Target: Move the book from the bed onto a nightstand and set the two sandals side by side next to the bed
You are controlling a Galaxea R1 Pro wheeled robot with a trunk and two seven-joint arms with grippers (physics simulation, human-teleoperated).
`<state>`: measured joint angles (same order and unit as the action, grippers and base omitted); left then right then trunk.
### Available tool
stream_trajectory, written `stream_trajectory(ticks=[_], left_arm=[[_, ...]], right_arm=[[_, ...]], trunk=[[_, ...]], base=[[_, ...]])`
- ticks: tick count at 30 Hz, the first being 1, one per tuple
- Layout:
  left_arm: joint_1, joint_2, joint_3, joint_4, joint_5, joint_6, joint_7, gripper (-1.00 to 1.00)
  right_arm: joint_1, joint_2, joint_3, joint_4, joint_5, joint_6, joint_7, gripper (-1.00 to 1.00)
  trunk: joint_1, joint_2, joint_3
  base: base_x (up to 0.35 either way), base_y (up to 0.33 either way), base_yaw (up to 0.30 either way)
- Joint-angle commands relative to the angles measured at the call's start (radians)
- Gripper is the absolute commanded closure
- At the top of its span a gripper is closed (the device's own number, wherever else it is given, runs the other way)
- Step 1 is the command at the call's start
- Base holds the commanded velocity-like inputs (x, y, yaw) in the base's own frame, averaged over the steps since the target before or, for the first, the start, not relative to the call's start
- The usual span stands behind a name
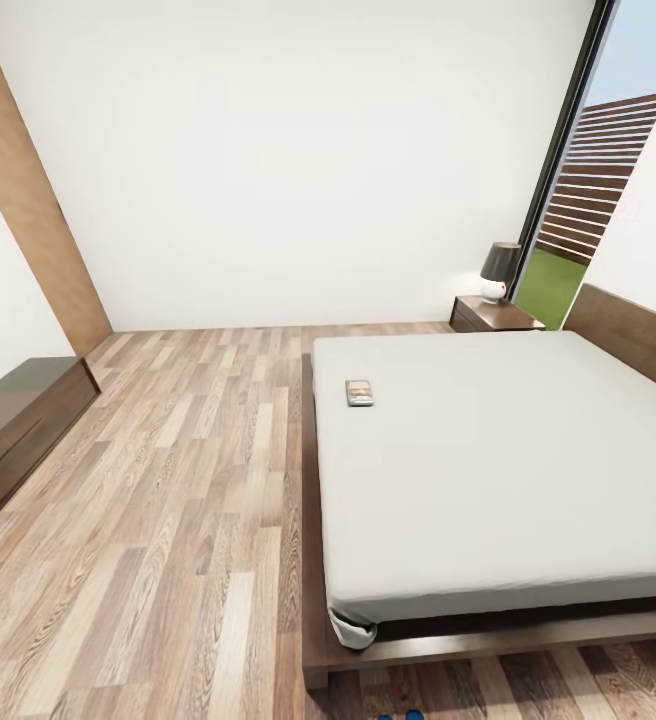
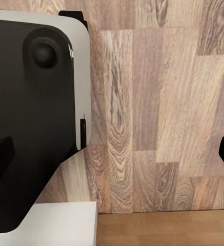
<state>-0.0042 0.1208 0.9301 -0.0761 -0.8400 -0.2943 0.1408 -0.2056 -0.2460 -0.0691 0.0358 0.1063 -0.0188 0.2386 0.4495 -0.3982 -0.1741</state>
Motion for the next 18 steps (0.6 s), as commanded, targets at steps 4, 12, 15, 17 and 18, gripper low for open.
stream_trajectory(ticks=[4,12,15,17,18], left_arm=[[0.0,-0.001,0.006,0.001,-0.01,-0.004,0.005,-1.0],[0.0,-0.001,0.006,0.001,-0.01,-0.003,0.005,-1.0],[0.0,-0.001,0.006,0.001,-0.011,-0.004,0.005,-1.0],[0.0,-0.001,0.006,0.001,-0.011,-0.004,0.005,-1.0],[0.0,-0.001,0.006,0.001,-0.011,-0.004,0.005,-1.0]], right_arm=[[-0.002,0.0,-0.008,0.003,0.01,-0.002,0.002,-1.0],[-0.002,0.0,-0.008,0.002,0.01,-0.002,0.002,-1.0],[-0.002,0.0,-0.008,0.001,0.01,-0.002,0.002,-1.0],[-0.002,0.0,-0.008,0.002,0.01,-0.002,0.002,-1.0],[-0.002,0.0,-0.008,0.002,0.01,-0.002,0.002,-1.0]], trunk=[[0.001,-0.002,-0.002],[0.001,-0.002,-0.002],[0.001,-0.002,-0.002],[0.001,-0.002,-0.002],[0.001,-0.002,-0.002]], base=[[0.0,0.0,0.0],[0.0,0.0,0.0],[0.0,0.0,0.0],[0.0,0.0,0.0],[0.0,0.0,0.0]])
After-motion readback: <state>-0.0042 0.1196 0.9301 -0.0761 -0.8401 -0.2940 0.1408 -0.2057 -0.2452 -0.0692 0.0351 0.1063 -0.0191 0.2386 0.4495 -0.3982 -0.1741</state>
